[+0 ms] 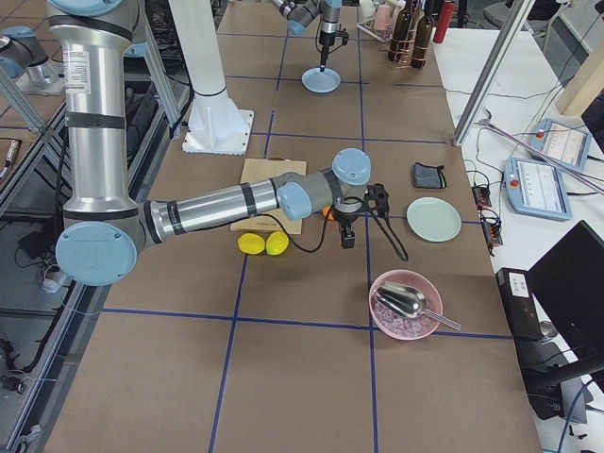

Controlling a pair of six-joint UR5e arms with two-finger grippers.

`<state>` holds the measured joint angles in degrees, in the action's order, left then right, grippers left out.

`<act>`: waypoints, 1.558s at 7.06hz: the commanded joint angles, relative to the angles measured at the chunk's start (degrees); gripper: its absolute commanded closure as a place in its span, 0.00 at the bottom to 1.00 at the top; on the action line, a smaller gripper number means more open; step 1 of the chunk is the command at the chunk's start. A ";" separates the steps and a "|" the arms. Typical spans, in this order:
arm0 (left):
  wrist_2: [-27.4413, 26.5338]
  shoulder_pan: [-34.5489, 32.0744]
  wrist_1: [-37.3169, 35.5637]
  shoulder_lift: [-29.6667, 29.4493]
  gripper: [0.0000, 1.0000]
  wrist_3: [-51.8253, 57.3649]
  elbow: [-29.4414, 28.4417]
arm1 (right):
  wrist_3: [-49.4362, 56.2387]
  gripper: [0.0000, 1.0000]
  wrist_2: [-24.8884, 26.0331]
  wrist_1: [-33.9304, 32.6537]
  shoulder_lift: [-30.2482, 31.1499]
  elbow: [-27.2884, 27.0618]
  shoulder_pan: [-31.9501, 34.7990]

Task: Pick orange to plate
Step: 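Reach the left gripper toward the light blue plate's rim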

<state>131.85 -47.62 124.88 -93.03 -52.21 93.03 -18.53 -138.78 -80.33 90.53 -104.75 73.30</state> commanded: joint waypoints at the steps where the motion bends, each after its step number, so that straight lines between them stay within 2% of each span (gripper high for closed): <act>1: 0.07 0.16 0.01 -0.31 1.00 -0.17 -0.30 | 0.07 0.00 0.00 0.00 0.00 0.07 0.00; 3: 0.77 0.07 0.19 -1.09 1.00 -0.34 0.91 | 0.07 0.00 0.09 0.00 0.00 0.16 0.00; 4: 2.00 0.07 0.10 -3.97 1.00 -5.13 5.71 | -0.02 0.00 0.09 0.00 0.00 0.08 0.00; 5: 3.14 0.24 -0.86 -13.66 1.00 -16.41 4.37 | -0.02 0.00 0.00 0.09 0.00 -0.01 0.00; 7: 0.71 7.93 -0.69 -26.53 1.00 -31.05 -2.82 | -0.02 0.00 0.09 0.00 0.00 0.25 0.00; 8: -4.96 11.28 -0.52 -30.33 1.00 -33.20 -5.46 | -0.02 0.00 0.09 0.00 0.00 0.25 0.00; 11: -6.25 15.09 -0.08 -31.86 1.00 -33.22 -9.44 | -0.10 0.00 -0.09 0.00 0.08 0.25 -0.26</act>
<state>126.06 -33.54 124.74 -124.33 -85.27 84.98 -18.59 -138.83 -80.33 90.60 -104.48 73.12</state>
